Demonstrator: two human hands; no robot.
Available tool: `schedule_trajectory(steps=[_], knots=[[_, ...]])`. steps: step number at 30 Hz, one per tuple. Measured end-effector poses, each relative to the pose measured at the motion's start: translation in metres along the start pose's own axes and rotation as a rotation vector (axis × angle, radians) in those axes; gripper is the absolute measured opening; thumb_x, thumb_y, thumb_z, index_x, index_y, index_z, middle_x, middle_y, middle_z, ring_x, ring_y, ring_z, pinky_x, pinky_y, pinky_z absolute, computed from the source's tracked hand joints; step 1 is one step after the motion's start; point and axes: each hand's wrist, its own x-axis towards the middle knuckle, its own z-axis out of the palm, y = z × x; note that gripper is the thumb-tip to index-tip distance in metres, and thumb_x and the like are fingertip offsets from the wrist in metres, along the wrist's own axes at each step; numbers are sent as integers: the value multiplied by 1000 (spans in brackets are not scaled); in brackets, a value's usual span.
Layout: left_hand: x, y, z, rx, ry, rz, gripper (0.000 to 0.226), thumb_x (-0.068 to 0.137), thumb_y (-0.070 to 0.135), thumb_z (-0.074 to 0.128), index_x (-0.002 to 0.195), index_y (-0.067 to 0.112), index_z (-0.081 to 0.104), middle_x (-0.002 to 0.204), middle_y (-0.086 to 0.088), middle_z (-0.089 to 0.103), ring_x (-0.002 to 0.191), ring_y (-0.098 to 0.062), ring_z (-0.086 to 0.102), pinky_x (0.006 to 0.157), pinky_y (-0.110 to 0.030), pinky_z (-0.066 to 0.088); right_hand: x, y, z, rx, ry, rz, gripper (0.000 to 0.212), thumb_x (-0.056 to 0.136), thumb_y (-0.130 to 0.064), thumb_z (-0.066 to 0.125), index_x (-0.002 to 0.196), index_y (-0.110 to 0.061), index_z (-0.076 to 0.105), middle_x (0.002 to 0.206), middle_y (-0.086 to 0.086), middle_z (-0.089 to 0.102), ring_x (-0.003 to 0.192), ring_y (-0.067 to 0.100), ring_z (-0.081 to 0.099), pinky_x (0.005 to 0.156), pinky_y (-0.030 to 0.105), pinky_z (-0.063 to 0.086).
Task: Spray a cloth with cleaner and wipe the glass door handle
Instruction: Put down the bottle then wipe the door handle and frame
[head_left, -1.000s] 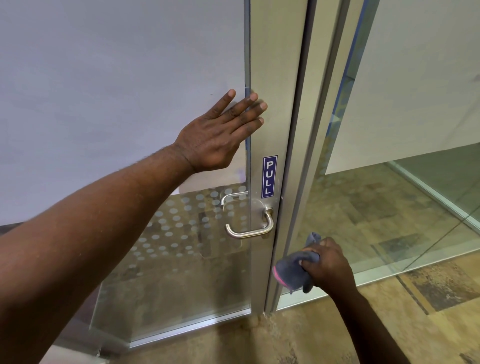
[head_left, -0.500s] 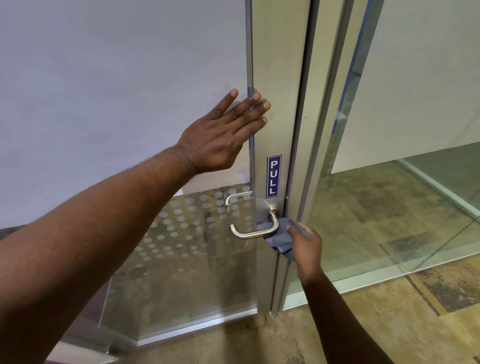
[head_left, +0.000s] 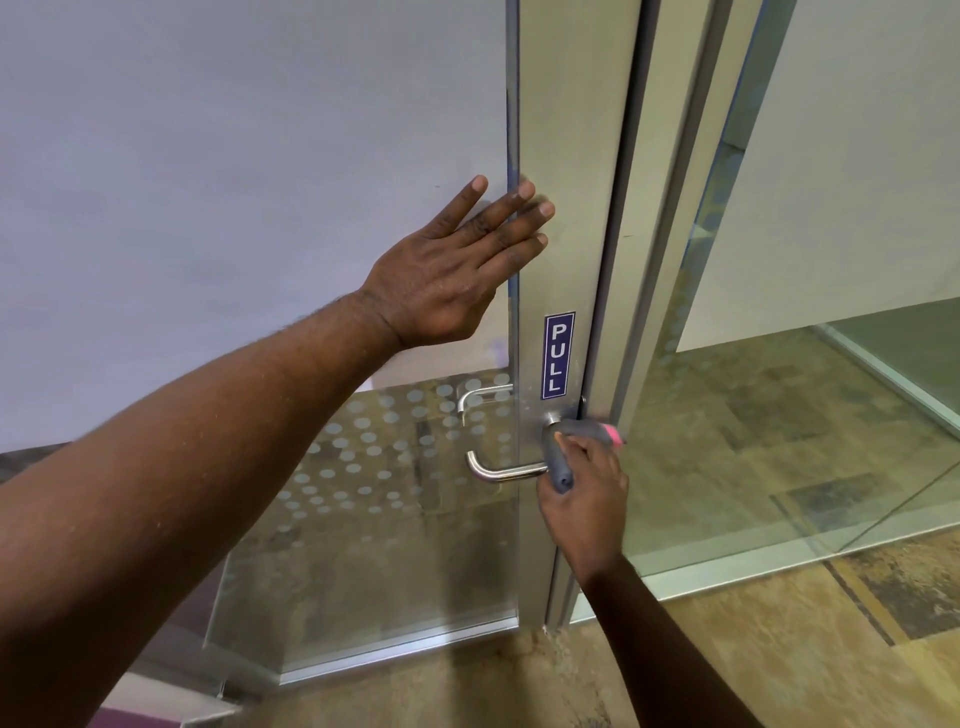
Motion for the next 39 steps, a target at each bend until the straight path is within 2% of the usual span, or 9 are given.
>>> schedule_trajectory(steps=[7,10,13,17,23,26,31,35,39], knots=[[1,1,-2,6,11,-2,52,106,9,32,158,4,35,167,-18,29,156,-34,25,128,-50,7,1,7,9,228,-36,154,52,87,-15,74,137,-22,61,141,-3,56,126,17,57,99,36,55],[1,1,-1,11,5,-4,53,106,9,33,159,4,34,167,-18,29,156,-34,25,128,-50,6,6,8,15,838,-83,510,25,100,-11,61,120,-19,73,101,5,73,83,23,67,66,33,58],[1,0,0,18,6,-4,53,106,10,32,159,4,34,167,-18,29,156,-34,25,127,-50,6,7,6,16,1118,-26,720,42,99,-1,43,112,-18,79,66,4,63,49,17,49,44,20,39],[1,0,1,22,-6,-4,53,106,10,31,160,5,32,168,-17,28,156,-34,24,128,-49,3,3,-4,20,1461,-74,976,48,96,-5,36,133,-5,66,103,21,71,85,36,67,66,39,60],[1,1,-1,30,-20,1,53,106,10,30,159,5,35,167,-17,29,156,-34,25,127,-49,5,-4,-15,18,1745,-100,1037,53,93,-7,32,137,-3,61,124,26,67,105,41,68,82,46,60],[0,1,-1,32,-19,-1,53,106,11,31,159,5,34,167,-17,29,156,-34,26,127,-49,5,-10,-10,11,1749,-193,994,53,92,-3,30,132,-3,65,121,27,71,104,44,71,77,48,64],[1,1,-2,33,-23,-3,53,106,10,31,159,5,34,167,-17,29,156,-34,25,127,-49,3,-19,4,-9,1427,-87,976,45,96,0,31,130,1,61,80,19,63,51,22,56,36,18,43],[1,2,-3,35,-27,-6,52,106,11,32,158,5,35,167,-17,29,156,-33,25,127,-49,5,-3,1,-17,987,279,746,34,99,3,52,115,-20,71,116,7,73,111,32,70,92,43,61],[1,2,-4,31,-24,-7,53,106,10,32,159,5,34,167,-17,29,156,-33,25,127,-49,4,15,-14,-13,333,1,162,46,91,-19,71,136,-23,62,137,-2,62,114,3,62,93,29,57]])
